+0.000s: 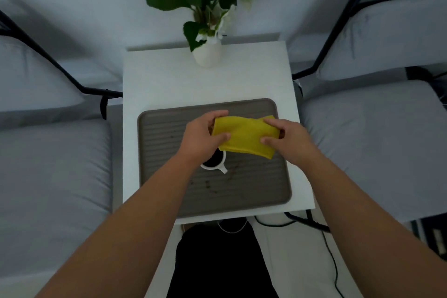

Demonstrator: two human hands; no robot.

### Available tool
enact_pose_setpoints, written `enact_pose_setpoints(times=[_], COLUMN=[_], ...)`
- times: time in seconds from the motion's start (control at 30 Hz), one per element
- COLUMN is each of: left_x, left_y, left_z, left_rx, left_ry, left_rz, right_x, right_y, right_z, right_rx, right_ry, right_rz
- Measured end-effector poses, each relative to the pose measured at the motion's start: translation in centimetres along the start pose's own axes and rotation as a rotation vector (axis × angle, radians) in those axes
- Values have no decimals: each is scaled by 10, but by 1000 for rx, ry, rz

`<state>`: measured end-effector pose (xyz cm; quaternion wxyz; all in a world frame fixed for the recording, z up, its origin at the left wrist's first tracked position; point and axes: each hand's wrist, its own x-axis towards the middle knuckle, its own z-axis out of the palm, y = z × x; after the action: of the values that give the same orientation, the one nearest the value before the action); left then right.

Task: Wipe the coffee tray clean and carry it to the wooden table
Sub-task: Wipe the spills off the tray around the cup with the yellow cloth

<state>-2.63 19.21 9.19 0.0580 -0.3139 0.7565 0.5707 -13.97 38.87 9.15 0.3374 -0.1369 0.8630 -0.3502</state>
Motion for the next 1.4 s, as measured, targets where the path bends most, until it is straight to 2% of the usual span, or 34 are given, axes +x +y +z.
enact_pose_setpoints(times=[0.07, 0.17, 0.23, 0.33, 0.43, 0.53, 0.6, 0.67, 0.77, 0.9, 0.97, 1.07, 1.13, 1.2, 1.33, 1.4], left_x=[-1, 1, 7, 18, 30, 33, 30, 25, 25, 32, 34, 29, 20, 10, 4, 4], left_y=[1, 2, 0, -5, -13, -25, -34, -44, -56, -88, -113, -154, -179, -196, -200, -201], left_z=[11, 29, 38, 47, 52, 59, 62, 60, 38, -2, -23, -51, -63, -69, -75, -77], left_rx=[158, 390, 513, 557, 585, 740, 856, 891, 789, 783, 825, 833, 772, 696, 446, 380], left_ry=[41, 40, 46, 6, -86, -162, -179, -95, 129, 190, 203, 310, 386, 430, 555, 585], left_rz=[43, 105, 72, -18, -45, 22, 98, 151, 116, 55, 67, 12, -58, -42, 27, 9], right_x=[-4, -12, -16, -18, 3, 35, 53, 66, 65, 64, 70, 80, 84, 90, 105, 109], right_y=[10, 34, 45, 47, 56, 67, 67, 65, 64, 62, 61, 64, 67, 64, 55, 52], right_z=[-3, -4, -6, -8, 2, 19, 27, 37, 64, 113, 130, 145, 150, 153, 157, 159], right_rx=[-162, -152, 29, 490, 585, 424, 269, -10, -382, -490, -471, -459, -487, -501, -563, -590], right_ry=[85, 211, 177, 63, 154, 318, 377, 405, 364, 280, 314, 409, 424, 348, 28, -133], right_rz=[-74, -120, -57, 72, 159, 153, 83, 13, 27, 53, 85, 85, 11, -163, -634, -756])
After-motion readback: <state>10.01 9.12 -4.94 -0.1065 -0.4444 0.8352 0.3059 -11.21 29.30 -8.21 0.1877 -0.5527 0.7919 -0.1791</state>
